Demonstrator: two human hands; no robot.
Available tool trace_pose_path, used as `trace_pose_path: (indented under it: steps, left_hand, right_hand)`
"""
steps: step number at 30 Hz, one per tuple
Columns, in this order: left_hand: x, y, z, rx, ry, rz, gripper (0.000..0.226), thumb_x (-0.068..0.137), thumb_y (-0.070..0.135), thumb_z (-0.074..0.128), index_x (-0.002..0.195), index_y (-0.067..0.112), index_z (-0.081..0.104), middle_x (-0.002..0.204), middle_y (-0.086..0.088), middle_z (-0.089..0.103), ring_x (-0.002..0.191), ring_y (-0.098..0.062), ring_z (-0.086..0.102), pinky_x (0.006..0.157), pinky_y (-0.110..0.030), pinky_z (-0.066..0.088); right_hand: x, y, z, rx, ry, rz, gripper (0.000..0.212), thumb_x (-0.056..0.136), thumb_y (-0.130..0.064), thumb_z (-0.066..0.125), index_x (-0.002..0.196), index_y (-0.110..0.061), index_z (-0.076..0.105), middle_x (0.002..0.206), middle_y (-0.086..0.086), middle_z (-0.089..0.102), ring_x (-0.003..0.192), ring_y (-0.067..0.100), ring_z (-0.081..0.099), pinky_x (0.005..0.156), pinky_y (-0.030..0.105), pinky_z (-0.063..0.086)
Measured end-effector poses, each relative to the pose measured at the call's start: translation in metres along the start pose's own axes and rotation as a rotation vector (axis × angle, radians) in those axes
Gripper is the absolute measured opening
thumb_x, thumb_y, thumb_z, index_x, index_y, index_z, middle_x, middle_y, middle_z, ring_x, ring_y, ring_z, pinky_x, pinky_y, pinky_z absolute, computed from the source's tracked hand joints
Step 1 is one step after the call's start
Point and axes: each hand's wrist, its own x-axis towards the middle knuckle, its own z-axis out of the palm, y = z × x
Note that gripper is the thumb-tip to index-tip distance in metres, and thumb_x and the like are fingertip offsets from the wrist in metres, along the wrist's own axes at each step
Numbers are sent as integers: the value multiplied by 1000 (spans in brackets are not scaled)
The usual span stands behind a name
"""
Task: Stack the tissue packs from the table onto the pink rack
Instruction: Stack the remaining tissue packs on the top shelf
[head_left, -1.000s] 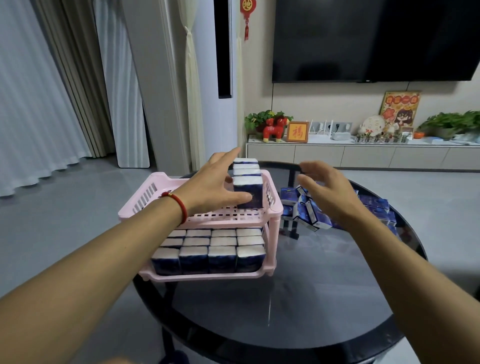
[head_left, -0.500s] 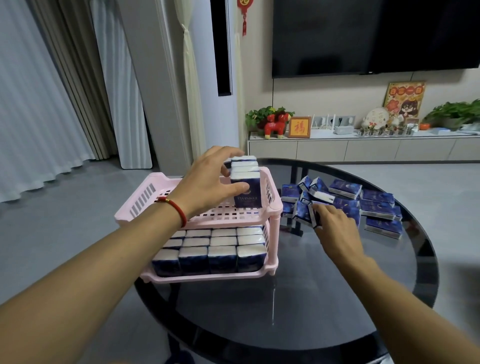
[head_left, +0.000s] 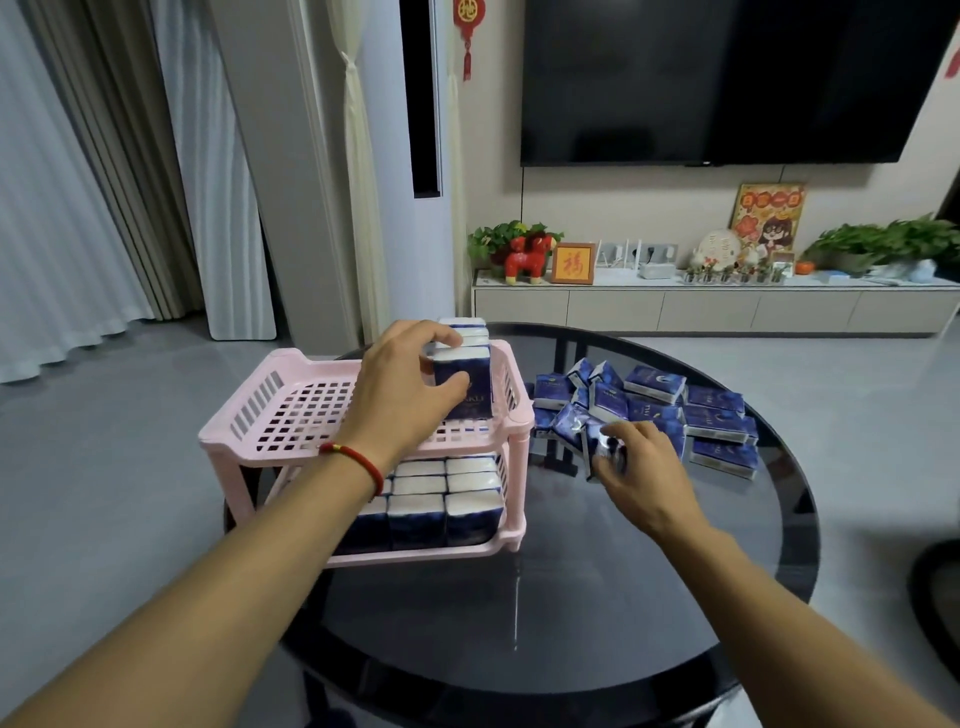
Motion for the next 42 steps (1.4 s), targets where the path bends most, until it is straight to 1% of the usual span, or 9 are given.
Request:
trace_pose_path:
  steps: [4,11,15,19,24,27,32,36,42]
  left_hand:
    - [-5,-2,6,-44,66,-15,33,83,14,78,114,22,70,121,3,61,101,-18,65,90,-39,60]
    - [-6,-6,7,-45,78,-19,37,86,15,78,120,24,68,126,4,59,108,-15,63,89,-33,60]
    - [-8,-6,8,-49,97,-27,36,86,16,78,121,24,69,127,5,60,108,-13,62,92,-26,56]
    - [-9,-5,7,-61,98,-33,36,86,16,78,120,24,69,125,6,62,106,-13,62,92,-33,58]
    - [-8,-4,6,-69,85,-50,37,87,11,76,122,22,69,125,4,63,100,-12,64,82,-18,56]
    - [-8,-5,6,-66,69,-70,42,86,4,73,125,20,70,127,2,63,100,-12,65,74,-8,52]
    - [-7,-6,3,-113,72,-89,42,87,6,74,125,22,71,123,0,66,100,-14,66,82,-28,63]
    - [-9,-6,4,-112,65,-96,42,88,7,74,128,22,70,123,-2,67,101,-15,66,78,-29,64]
    - [-7,-7,4,-125,49,-103,45,88,6,72,130,23,69,123,-1,66,103,-16,65,81,-33,64]
  right_hand:
    - [16,-13,14,65,-66,147,66,93,-33,70,151,-24,40,150,17,39,134,38,43,110,46,40]
    - [37,-23,19,121,79,82,73,78,-19,83,141,-14,48,119,7,66,107,30,62,92,46,56]
    - [41,-29,30,-74,2,-33,59,87,-28,76,138,-20,49,132,5,63,117,30,61,95,49,53]
    - [40,-31,41,-276,-9,-50,75,84,-33,77,146,-17,38,136,12,57,121,35,51,96,45,45]
    - [27,-32,28,-340,-128,55,85,81,-37,75,148,-16,27,130,17,58,116,37,53,94,45,51]
    - [13,-32,8,-189,-192,114,85,81,-32,77,147,-22,24,128,14,50,106,36,60,87,43,57]
    - [-11,-42,-37,419,-204,183,68,87,-17,75,138,-43,38,109,2,55,94,28,63,81,44,63]
    - [-27,-56,-58,880,-311,314,51,93,-5,66,131,-36,55,111,8,58,100,32,62,91,52,60]
    - [-27,-59,-70,1448,-366,443,44,93,-22,44,132,-19,62,119,14,65,102,29,62,89,51,54]
